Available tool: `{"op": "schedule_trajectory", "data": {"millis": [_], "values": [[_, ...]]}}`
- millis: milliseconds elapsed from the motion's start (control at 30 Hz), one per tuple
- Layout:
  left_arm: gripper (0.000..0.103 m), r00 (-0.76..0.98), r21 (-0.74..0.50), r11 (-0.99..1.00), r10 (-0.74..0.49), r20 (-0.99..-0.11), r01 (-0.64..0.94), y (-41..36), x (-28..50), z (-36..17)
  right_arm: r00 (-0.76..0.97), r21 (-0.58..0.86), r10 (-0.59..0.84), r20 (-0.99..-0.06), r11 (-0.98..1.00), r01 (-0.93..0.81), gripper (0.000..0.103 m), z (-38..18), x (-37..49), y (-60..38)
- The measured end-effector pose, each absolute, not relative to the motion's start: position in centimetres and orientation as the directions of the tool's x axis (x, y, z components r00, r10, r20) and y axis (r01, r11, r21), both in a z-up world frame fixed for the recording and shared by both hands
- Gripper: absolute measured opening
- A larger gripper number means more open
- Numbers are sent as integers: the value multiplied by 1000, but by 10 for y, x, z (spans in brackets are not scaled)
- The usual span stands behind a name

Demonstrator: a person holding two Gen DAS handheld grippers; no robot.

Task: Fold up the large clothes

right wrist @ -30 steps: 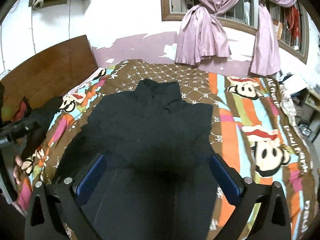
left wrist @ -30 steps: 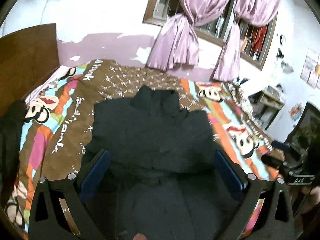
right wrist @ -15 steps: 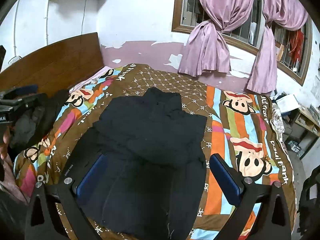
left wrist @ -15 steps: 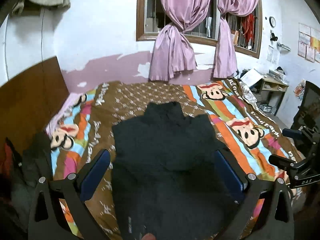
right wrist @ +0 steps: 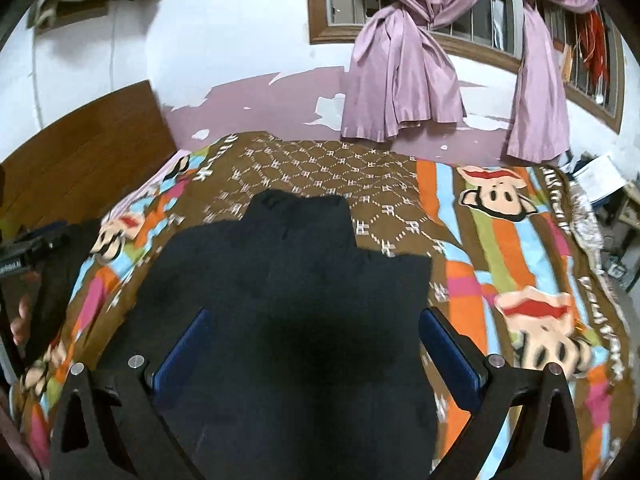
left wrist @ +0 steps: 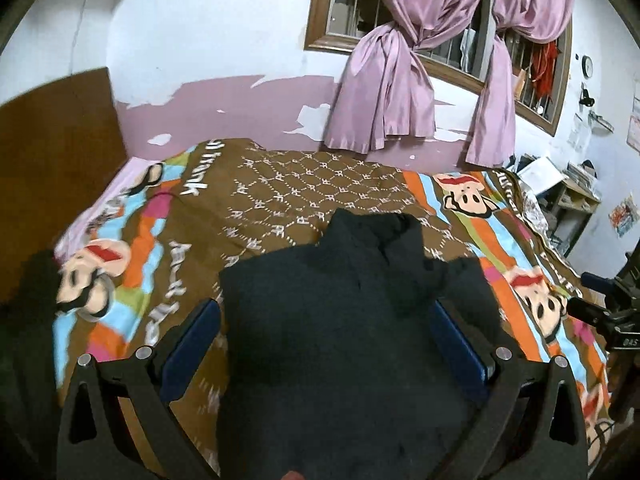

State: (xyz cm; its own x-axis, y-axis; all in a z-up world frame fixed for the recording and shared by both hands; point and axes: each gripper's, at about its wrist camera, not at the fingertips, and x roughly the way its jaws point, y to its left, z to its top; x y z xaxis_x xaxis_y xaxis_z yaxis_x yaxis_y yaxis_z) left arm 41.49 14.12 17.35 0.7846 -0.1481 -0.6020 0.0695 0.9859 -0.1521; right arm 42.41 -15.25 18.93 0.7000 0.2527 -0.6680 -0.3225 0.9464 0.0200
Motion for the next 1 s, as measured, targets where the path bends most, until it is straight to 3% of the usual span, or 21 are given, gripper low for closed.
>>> {"op": "schedule_trajectory", "data": {"millis": [233, 367, 533, 567, 600, 633, 700, 733, 833, 1000], "values": [[101, 788, -205, 972, -212, -578, 110, 139, 547, 101, 699, 149, 275, -660, 960, -237, 103, 110, 572, -147], [100, 781, -202, 975, -200, -591, 97, 130, 599, 67, 693, 242, 299, -656, 953, -182, 86, 73, 629, -150], [94, 776, -244, 969, -185, -603, 41, 129, 649, 37, 706, 323, 331, -626, 934, -152, 86, 52, 671, -150], [87, 774, -263, 964, -191, -604, 33, 128, 655, 33, 706, 325, 332, -625, 934, -151, 84, 50, 678, -147], [73, 771, -286, 958, -205, -603, 30, 128, 661, 28, 709, 322, 331, -623, 934, -153, 80, 47, 681, -146], [63, 767, -295, 955, -213, -606, 32, 127, 664, 25, 708, 315, 327, -626, 936, -155, 69, 45, 684, -143], [24, 731, -294, 956, -213, -648, 17, 123, 675, 18, 690, 302, 321, -649, 941, -154, 49, 38, 689, -138], [20, 715, -300, 954, -216, -665, 9, 122, 679, 15, 684, 306, 326, -652, 939, -156, 35, 36, 689, -137], [8, 738, -318, 948, -218, -639, 5, 130, 666, 18, 699, 299, 322, -639, 941, -160, 21, 38, 679, -136], [5, 748, -329, 944, -225, -624, 9, 136, 634, 37, 710, 300, 357, -607, 930, -211, 16, 58, 647, -142]]}}
